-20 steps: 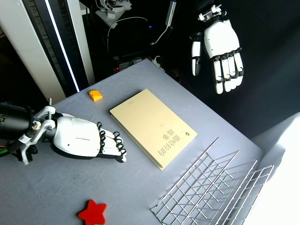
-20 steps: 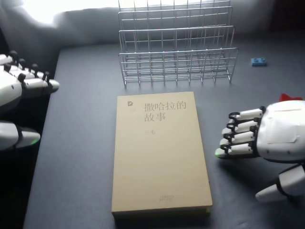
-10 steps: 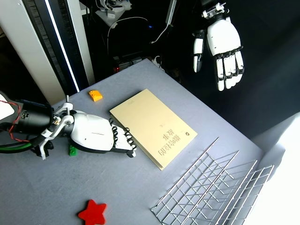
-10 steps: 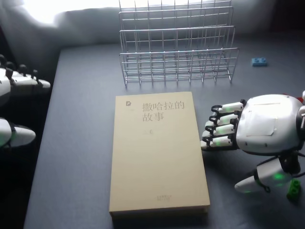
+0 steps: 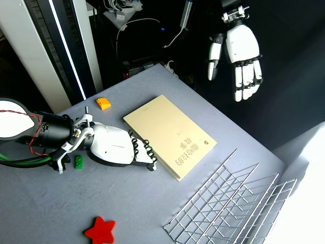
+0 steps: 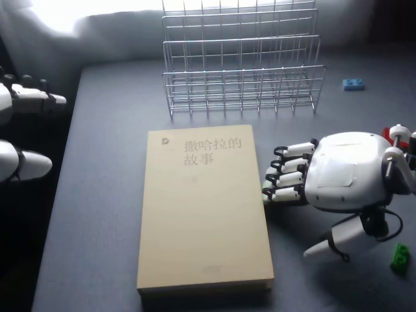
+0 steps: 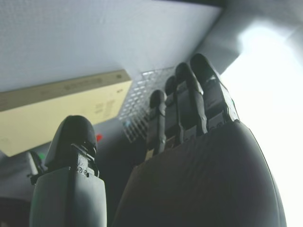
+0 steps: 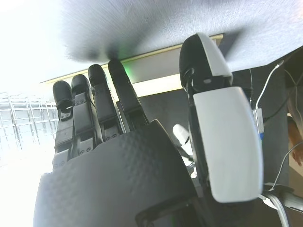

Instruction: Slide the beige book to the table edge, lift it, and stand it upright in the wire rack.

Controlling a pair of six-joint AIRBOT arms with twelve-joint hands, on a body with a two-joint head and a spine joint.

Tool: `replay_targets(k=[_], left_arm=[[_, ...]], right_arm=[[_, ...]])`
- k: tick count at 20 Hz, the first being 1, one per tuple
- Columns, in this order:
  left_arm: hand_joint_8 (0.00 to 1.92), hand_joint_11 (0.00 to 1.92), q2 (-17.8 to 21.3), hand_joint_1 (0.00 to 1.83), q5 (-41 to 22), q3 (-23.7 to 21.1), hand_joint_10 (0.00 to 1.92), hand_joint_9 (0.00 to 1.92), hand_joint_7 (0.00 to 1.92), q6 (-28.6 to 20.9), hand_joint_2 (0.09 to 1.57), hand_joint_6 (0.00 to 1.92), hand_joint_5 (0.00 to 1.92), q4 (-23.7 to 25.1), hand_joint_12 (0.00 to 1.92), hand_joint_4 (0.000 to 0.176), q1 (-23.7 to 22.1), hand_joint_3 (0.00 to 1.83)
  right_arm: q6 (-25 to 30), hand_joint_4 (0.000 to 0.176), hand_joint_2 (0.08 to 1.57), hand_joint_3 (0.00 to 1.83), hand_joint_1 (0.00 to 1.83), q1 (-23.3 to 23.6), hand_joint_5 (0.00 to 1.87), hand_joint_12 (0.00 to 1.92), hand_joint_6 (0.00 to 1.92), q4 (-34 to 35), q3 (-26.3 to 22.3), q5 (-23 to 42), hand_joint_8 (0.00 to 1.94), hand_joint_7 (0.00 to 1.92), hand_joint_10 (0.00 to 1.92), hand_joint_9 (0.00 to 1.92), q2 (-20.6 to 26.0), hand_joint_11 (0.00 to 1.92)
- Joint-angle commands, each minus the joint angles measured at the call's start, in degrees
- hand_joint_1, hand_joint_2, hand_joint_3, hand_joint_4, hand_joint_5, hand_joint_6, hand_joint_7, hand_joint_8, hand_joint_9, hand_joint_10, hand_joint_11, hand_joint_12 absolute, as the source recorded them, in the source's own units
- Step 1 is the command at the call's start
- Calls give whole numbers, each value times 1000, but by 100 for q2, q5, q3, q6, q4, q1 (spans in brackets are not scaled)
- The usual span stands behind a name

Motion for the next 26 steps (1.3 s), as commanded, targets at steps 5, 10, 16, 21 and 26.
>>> replay_targets(k=[5, 10, 16, 21, 26], left_arm=[[3, 0, 33, 487, -601, 78, 0, 226, 230, -535, 1259, 2, 178, 131, 662, 31, 75, 1], [2, 0, -82, 466, -890, 219, 2, 219, 210, -2407, 1258, 2, 165, 1239, 696, 38, 454, 0], [3, 0, -151, 474, -968, 335, 2, 224, 221, -2721, 1260, 3, 160, 1306, 669, 33, 589, 0], [2, 0, -142, 482, -966, 321, 2, 218, 218, -2841, 1254, 3, 169, 1303, 669, 37, 664, 0], [3, 0, -142, 480, -968, 325, 4, 226, 212, -2892, 1260, 4, 165, 1297, 658, 31, 696, 0]], right_arm=[[6, 0, 1205, 1, 41, 128, 177, 613, 2, 116, 29, 146, 2, 206, 3, 197, -119, 0], [19, 0, 1208, 2, 72, 201, 189, 594, 4, 116, 43, 55, 0, 188, 0, 182, -261, 0], [49, 0, 1201, 0, 82, 292, 188, 568, 2, 116, 42, -139, 1, 201, 2, 194, -426, 0], [94, 0, 1207, 1, 60, 368, 196, 603, 4, 116, 39, -316, 2, 211, 1, 199, -582, 0], [104, 0, 1208, 1, 67, 383, 204, 615, 4, 116, 37, -457, 1, 219, 3, 202, -737, 0]])
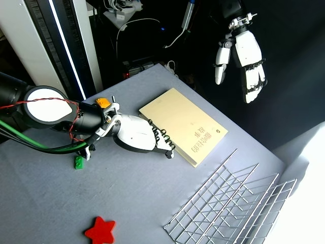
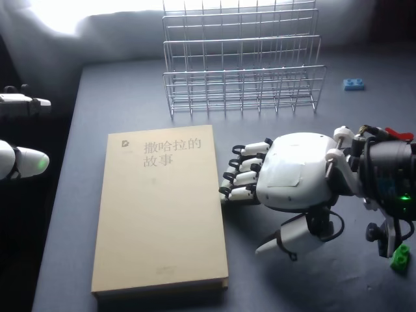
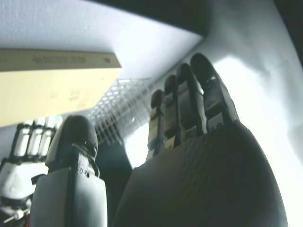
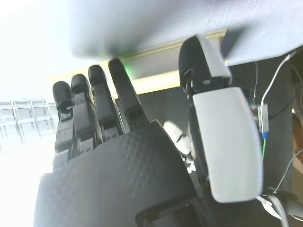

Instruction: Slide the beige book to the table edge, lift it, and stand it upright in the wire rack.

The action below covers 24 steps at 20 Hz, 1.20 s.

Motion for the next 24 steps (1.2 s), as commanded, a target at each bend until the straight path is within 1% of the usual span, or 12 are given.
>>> replay_targets(k=[1, 2, 8, 9, 11, 13, 14, 17, 18, 20, 21, 24], left_arm=[[4, 0, 64, 480, -526, 21, 6, 234, 221, -16, 1258, 5, 173, 43, 696, 33, -34, 0], [4, 0, 65, 489, -526, 21, 5, 234, 226, -15, 1259, 6, 179, 44, 696, 33, -24, 0], [1, 0, 52, 441, -572, 62, 0, 225, 217, -15, 1271, 0, 165, 43, 688, 30, -15, 4], [4, 0, 49, 466, -572, 81, 3, 233, 225, -15, 1269, 4, 175, 43, 690, 27, -13, 2], [3, 0, 48, 481, -572, 135, 3, 233, 220, -15, 1264, 4, 176, 43, 691, 29, 16, 0], [0, 0, 48, 477, -572, 153, 2, 231, 213, -15, 1264, 0, 168, 44, 686, 33, 27, 0], [2, 0, 48, 463, -571, 150, 0, 229, 217, 5, 1268, 0, 151, 44, 685, 33, 27, 1], [0, 0, 49, 464, -478, 136, 1, 215, 204, 407, 1269, 2, 158, 43, 654, 35, -68, 1], [0, 0, 49, 449, -432, 143, 2, 214, 202, 511, 1273, 1, 156, 43, 662, 35, -110, 2], [0, 0, 49, 474, -358, 171, 1, 219, 202, 521, 1264, 3, 173, 44, 704, 39, -142, 0], [5, 0, 49, 486, -357, 172, 5, 230, 215, 536, 1256, 6, 183, 44, 706, 37, -142, 0], [1, 0, 53, 464, -345, 177, 3, 229, 210, 593, 1265, 0, 174, 44, 711, 33, -176, 1]], right_arm=[[24, 0, 1207, 0, 67, 71, 205, 639, 3, 63, -9, 170, 1, 221, 3, 205, -19, 0], [27, 0, 1204, 0, 60, 83, 209, 698, 3, 63, -9, 127, 4, 234, 9, 228, -47, 0], [108, 0, 1203, 0, 94, 162, 209, 627, 8, 63, -24, -25, 0, 224, 2, 208, -189, 0], [120, 0, 1207, 2, 75, 174, 191, 619, 2, 63, -38, -43, 0, 211, 0, 200, -195, 0], [130, 0, 1205, 0, 77, 197, 203, 649, 5, 63, -123, -64, 4, 229, 7, 222, -195, 0], [130, 0, 1209, 1, 79, 203, 185, 613, 0, 63, -187, -94, 0, 214, 0, 205, -197, 0], [130, 0, 1205, 0, 85, 208, 194, 658, 3, 63, -195, -111, 5, 233, 6, 223, -214, 0], [130, 0, 1213, 2, 61, 234, 191, 694, 6, 63, -194, -219, 5, 248, 7, 233, -293, 0], [130, 0, 1211, 1, 66, 244, 180, 664, 1, 63, -194, -246, 1, 238, 3, 226, -321, 0], [130, 0, 1207, 0, 72, 265, 182, 660, 2, 63, -194, -320, 0, 229, 1, 224, -383, 0], [140, 0, 1213, 1, 51, 273, 160, 633, 0, 63, -194, -349, 0, 212, 0, 216, -413, 0], [142, 0, 1207, 0, 77, 285, 185, 673, 6, 63, -194, -443, 3, 233, 2, 225, -501, 0]])
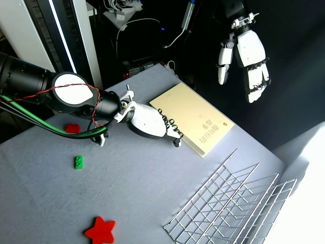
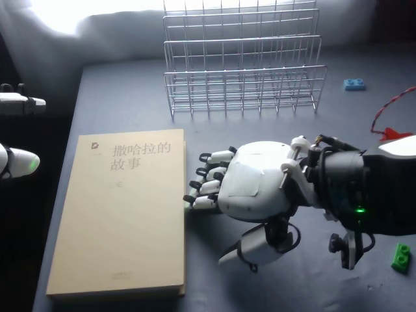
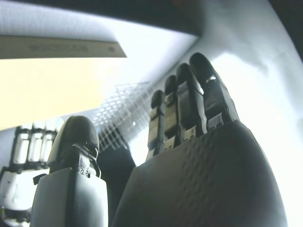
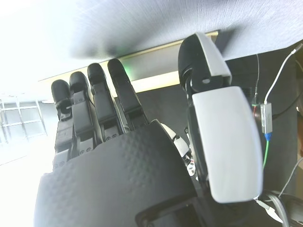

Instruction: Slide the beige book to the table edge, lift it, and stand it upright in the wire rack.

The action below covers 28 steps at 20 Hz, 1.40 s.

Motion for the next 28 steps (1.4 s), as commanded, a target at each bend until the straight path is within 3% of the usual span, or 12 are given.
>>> replay_targets(k=[1, 5, 10, 14, 18, 23, 28], left_arm=[[1, 0, 59, 480, -482, 68, 2, 228, 204, 35, 1263, 0, 170, 46, 704, 33, -100, 0], [0, 0, 62, 481, -482, 68, 1, 228, 201, 46, 1266, 1, 163, 46, 694, 37, -125, 2], [1, 0, 62, 482, -635, 38, 1, 229, 209, -82, 1265, 2, 181, 45, 710, 28, -132, 0], [3, 0, 60, 490, -644, 39, 6, 249, 233, -135, 1258, 4, 193, 44, 778, 33, -134, 0], [0, 0, 42, 494, -550, 48, 1, 237, 210, -135, 1256, 2, 172, 45, 723, 35, -114, 0], [2, 0, 24, 495, -553, 48, 3, 226, 201, -141, 1258, 4, 176, 44, 703, 31, -107, 0], [3, 0, 24, 478, -553, 63, 5, 235, 208, -187, 1261, 0, 168, 44, 720, 41, -105, 0]], right_arm=[[40, 1, 1204, 0, 71, 87, 183, 676, 5, 17, -27, 145, 7, 243, 4, 231, -5, 0], [67, 0, 1211, 1, 88, 134, 194, 606, 4, 17, -27, 86, 0, 226, 1, 217, -99, 0], [129, 0, 1206, 0, 77, 193, 173, 591, 0, 17, -25, -23, 0, 213, 0, 203, -208, 0], [152, 0, 1206, 0, 53, 216, 191, 655, 3, 17, -14, -44, 2, 228, 4, 222, -268, 0], [217, 0, 1210, 0, 65, 256, 176, 585, 0, 18, 141, -57, 3, 215, 2, 207, -355, 0], [255, 0, 1211, 0, 53, 264, 191, 612, 4, 18, 298, -116, 3, 217, 5, 212, -463, 0], [287, 0, 1212, 0, 43, 305, 190, 687, 2, 19, 298, -180, 4, 238, 9, 243, -535, 0]])
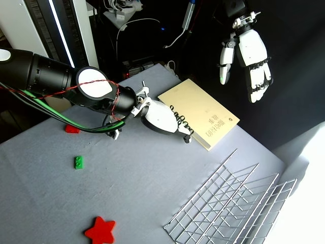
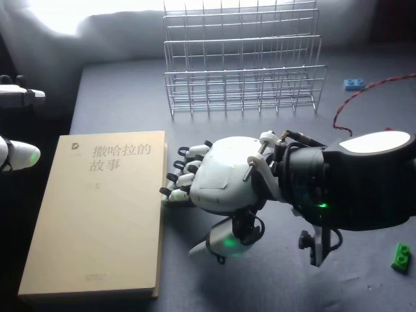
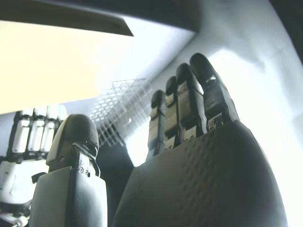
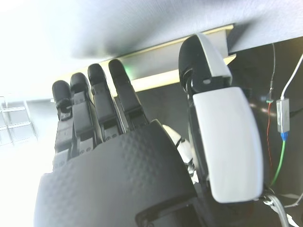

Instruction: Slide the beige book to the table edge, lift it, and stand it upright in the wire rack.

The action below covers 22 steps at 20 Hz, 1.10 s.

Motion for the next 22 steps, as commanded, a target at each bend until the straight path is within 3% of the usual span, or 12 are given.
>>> replay_targets(k=[1, 5, 6, 10, 16, 22], left_arm=[[1, 0, 31, 478, -490, 34, 0, 224, 205, -21, 1261, 2, 171, 44, 717, 39, -32, 0], [4, 0, 29, 460, -489, 34, 5, 244, 236, -40, 1261, 7, 206, 43, 782, 38, -12, 1], [1, 0, 29, 452, -489, 35, 3, 242, 231, -41, 1263, 5, 208, 43, 769, 32, -12, 2], [3, 0, 17, 477, -489, 34, 4, 231, 216, -50, 1253, 3, 218, 43, 702, 36, -9, 0], [1, 0, -2, 508, -490, 33, 5, 241, 216, -114, 1239, 4, 228, 43, 742, 38, 1, 0], [0, 0, -4, 474, -525, 30, 0, 224, 205, -164, 1253, 2, 214, 42, 700, 32, -15, 3]], right_arm=[[46, 0, 1212, 0, 41, 80, 200, 720, 4, -9, 1, 177, 6, 253, 10, 254, -5, 0], [77, 0, 1213, 0, 53, 112, 206, 725, 1, -9, 1, 142, 1, 265, 3, 251, -56, 0], [77, 0, 1216, 0, 59, 117, 206, 675, 0, -9, 1, 134, 2, 255, 4, 232, -71, 0], [99, 0, 1216, 0, 66, 135, 193, 559, 4, -9, 2, 82, 0, 224, 1, 189, -126, 0], [140, 1, 1221, 0, 76, 156, 213, 744, 5, -9, 2, 7, 6, 254, 9, 222, -202, 0], [176, 4, 1222, 0, 54, 190, 202, 717, 4, -8, 2, -30, 2, 253, 2, 211, -258, 0]])
